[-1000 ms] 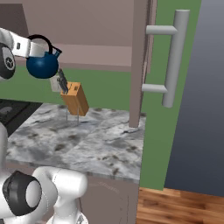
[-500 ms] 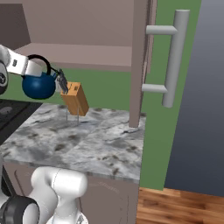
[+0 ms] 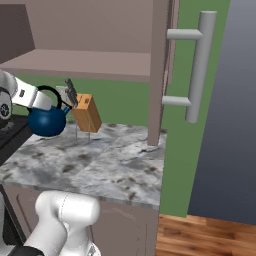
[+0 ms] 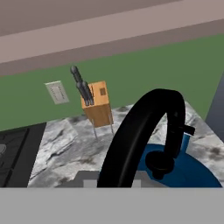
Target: Open the cabinet, pick the kettle from the cabinet, and place it in the sink.
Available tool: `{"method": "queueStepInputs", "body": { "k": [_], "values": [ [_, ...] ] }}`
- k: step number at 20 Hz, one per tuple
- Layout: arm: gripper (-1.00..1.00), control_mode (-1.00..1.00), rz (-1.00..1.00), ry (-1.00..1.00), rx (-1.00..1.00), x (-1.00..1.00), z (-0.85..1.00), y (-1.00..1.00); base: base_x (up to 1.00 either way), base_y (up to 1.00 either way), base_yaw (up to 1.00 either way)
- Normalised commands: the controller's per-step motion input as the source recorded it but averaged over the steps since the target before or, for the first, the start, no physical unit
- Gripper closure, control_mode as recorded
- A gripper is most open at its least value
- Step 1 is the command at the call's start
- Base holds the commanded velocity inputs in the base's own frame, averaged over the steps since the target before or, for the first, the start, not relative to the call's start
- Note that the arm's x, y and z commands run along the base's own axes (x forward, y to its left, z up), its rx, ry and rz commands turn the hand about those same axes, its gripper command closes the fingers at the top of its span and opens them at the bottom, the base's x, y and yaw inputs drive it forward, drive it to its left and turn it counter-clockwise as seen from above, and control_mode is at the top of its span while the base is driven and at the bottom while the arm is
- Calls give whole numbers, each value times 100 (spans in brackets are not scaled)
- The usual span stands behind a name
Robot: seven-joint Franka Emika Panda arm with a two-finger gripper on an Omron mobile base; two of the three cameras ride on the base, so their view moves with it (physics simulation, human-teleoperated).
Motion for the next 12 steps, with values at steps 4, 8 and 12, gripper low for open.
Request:
{"method": "queueStepInputs", "body": {
  "k": [4,8,12],
  "values": [
    [100,-100,-1,-1,0,-7,-54,-4,0,0,0],
    [100,-100,-2,-10,0,-2,-39,-1,0,0,0],
    [100,-100,-3,-2,0,3,-25,-1,0,0,0]
  ]
}}
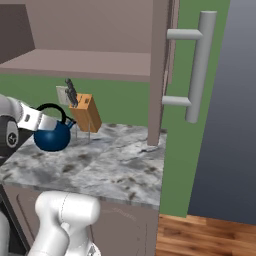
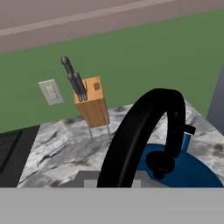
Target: Open the cabinet, pick the kettle from the cabinet, and place it in the sink.
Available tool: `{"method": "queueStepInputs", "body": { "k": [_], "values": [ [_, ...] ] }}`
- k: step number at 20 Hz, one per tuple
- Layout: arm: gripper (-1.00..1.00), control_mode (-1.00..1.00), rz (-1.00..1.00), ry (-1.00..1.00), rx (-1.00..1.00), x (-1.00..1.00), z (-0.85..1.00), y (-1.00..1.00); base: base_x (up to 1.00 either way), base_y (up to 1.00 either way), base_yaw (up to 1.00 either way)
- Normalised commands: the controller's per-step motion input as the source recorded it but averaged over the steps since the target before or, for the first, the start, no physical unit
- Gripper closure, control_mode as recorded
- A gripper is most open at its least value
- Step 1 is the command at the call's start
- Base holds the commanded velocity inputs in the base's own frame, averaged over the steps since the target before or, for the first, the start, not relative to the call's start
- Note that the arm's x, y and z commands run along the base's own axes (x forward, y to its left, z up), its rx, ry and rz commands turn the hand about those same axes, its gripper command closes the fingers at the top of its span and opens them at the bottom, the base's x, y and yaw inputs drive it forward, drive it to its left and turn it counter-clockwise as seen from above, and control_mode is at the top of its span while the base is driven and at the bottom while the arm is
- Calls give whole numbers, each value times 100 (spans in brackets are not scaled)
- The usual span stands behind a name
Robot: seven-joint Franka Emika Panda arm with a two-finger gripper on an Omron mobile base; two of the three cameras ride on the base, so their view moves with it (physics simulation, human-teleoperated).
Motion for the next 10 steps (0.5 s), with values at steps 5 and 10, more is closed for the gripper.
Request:
{"method": "queueStepInputs", "body": {
  "k": [5,10],
  "values": [
    [100,-100,0,0,0,0,-4,0,0,0,0],
    [100,-100,0,0,0,0,0,0,0,0,0]
  ]
}}
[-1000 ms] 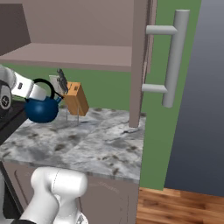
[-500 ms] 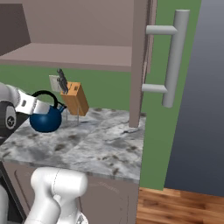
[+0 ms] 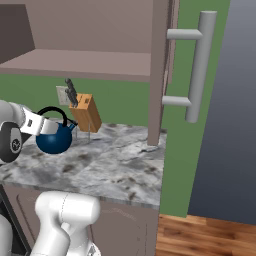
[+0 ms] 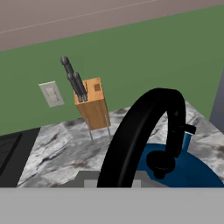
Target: Open the cabinet, pick the kettle from the cabinet, and place it in the sink.
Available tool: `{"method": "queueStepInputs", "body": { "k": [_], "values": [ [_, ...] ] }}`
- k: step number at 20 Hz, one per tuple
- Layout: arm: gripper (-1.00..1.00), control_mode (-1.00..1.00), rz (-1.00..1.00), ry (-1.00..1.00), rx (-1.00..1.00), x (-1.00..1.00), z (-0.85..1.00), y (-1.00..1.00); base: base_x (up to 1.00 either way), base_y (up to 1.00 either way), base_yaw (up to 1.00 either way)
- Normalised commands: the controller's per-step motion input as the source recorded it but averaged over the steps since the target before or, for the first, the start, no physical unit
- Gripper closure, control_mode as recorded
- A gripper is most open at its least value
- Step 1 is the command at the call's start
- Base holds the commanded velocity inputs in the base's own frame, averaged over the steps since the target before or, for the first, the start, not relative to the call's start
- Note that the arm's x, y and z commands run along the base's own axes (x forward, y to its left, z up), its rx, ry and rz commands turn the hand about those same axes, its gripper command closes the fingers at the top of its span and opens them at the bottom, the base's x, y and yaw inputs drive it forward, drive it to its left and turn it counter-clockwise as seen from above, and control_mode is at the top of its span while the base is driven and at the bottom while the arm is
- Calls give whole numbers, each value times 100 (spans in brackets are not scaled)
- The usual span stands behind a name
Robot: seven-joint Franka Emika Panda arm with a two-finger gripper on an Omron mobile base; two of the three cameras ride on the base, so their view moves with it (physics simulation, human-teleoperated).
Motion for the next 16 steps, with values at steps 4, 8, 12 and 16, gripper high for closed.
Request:
{"method": "queueStepInputs", "body": {
  "k": [4,8,12,16],
  "values": [
    [100,-100,0,0,0,0,0,0,0,0,0],
    [100,-100,0,0,0,0,0,0,0,0,0],
    [100,-100,0,0,0,0,0,0,0,0,0],
    [100,-100,0,0,0,0,0,0,0,0,0]
  ]
}}
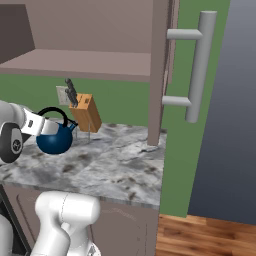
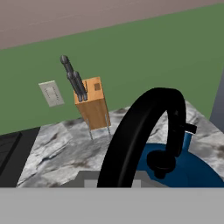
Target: Open the cabinet, pick the kettle from the cabinet, and place it in the sink.
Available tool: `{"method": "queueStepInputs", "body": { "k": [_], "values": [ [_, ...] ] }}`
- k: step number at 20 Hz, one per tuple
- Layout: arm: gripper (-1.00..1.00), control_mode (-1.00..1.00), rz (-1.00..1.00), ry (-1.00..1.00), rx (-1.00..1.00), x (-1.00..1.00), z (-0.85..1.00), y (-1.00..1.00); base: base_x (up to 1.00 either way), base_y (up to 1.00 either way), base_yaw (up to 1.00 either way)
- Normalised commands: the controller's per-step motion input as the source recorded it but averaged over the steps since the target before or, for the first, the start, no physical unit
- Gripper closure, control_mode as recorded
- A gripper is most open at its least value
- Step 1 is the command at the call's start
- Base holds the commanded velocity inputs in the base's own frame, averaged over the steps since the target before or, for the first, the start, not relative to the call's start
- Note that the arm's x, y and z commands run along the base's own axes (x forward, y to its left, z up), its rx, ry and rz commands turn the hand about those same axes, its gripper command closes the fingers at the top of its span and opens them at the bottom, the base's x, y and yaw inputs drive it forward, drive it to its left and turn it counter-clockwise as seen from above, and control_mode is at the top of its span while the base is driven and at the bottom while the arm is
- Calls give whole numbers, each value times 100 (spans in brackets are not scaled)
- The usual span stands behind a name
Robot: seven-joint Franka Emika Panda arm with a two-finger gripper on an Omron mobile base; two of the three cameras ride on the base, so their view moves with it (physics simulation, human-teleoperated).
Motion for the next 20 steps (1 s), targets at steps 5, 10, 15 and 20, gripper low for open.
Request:
{"method": "queueStepInputs", "body": {
  "k": [5,10,15,20],
  "values": [
    [100,-100,0,0,0,0,0,0,0,0,0],
    [100,100,0,0,0,0,0,0,0,0,0],
    [100,100,0,0,0,0,0,0,0,0,0],
    [100,100,0,0,0,0,0,0,0,0,0]
  ]
}}
